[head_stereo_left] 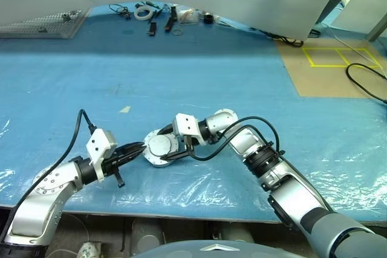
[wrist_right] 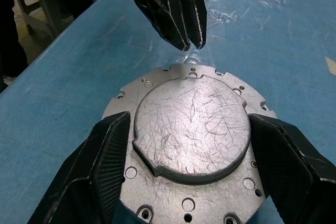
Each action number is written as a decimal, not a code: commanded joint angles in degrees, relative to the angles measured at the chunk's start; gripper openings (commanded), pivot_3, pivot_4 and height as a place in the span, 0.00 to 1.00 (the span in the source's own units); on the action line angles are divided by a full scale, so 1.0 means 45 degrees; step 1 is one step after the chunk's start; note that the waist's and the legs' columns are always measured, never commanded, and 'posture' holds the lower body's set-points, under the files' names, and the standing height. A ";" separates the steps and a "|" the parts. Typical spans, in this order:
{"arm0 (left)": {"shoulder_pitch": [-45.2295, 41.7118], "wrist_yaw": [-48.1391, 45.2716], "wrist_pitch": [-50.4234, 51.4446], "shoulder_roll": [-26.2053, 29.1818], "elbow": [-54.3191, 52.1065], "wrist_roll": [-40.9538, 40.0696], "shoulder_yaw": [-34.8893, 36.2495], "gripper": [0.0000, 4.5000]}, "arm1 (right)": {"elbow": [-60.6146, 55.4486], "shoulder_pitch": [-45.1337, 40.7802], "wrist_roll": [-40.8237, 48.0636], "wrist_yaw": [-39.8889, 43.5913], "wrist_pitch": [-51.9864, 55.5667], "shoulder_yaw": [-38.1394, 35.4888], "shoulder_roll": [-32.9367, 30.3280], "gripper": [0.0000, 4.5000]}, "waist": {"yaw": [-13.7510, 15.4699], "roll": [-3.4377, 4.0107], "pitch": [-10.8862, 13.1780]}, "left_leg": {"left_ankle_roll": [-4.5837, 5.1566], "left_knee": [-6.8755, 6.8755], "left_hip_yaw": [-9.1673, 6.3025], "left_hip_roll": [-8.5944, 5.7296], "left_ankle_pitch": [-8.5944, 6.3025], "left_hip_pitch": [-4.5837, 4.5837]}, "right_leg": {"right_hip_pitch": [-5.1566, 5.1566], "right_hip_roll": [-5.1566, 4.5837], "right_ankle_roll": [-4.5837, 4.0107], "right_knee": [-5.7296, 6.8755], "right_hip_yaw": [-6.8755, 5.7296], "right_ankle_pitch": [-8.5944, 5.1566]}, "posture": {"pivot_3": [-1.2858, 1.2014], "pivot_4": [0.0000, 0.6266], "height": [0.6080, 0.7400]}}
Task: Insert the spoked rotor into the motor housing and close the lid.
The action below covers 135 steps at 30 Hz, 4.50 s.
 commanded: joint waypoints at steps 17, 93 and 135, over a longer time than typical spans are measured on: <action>-0.1150 0.0133 -0.0786 -0.0321 0.1090 0.1590 -0.1519 0.13 | 0.0868 0.0406 -0.0732 -0.0071 0.0784 0.0356 -0.0334 0.84 | 0.0041 0.0063 -0.0037 | 0.0000 -0.0022 -0.0001 -0.0012 0.0000 0.0002 | 0.0014 -0.0012 0.0002 -0.0033 0.0000 0.0000 | 0.52 0.24 1.00; -0.1120 -0.0015 -0.1287 -0.0039 0.1518 0.2078 -0.2070 0.12 | -0.1740 0.0256 0.6716 -0.2473 1.5292 -0.4712 -0.0201 1.00 | 0.0189 0.0159 -0.0140 | -0.0017 -0.0196 0.0020 -0.0023 0.0004 -0.0035 | 0.0021 -0.0023 0.0025 -0.0244 -0.0031 -0.0001 | 0.52 0.24 1.00; -0.2036 -0.0078 -0.0126 -0.0177 0.0768 0.0488 -0.1065 0.12 | -0.0660 -0.0191 0.6991 -0.3266 1.4994 -0.5385 0.0894 0.26 | 0.0380 0.0165 -0.0136 | -0.0019 -0.0196 0.0020 -0.0028 0.0005 -0.0029 | 0.0019 -0.0029 0.0037 -0.0226 -0.0035 0.0006 | 0.52 0.24 1.00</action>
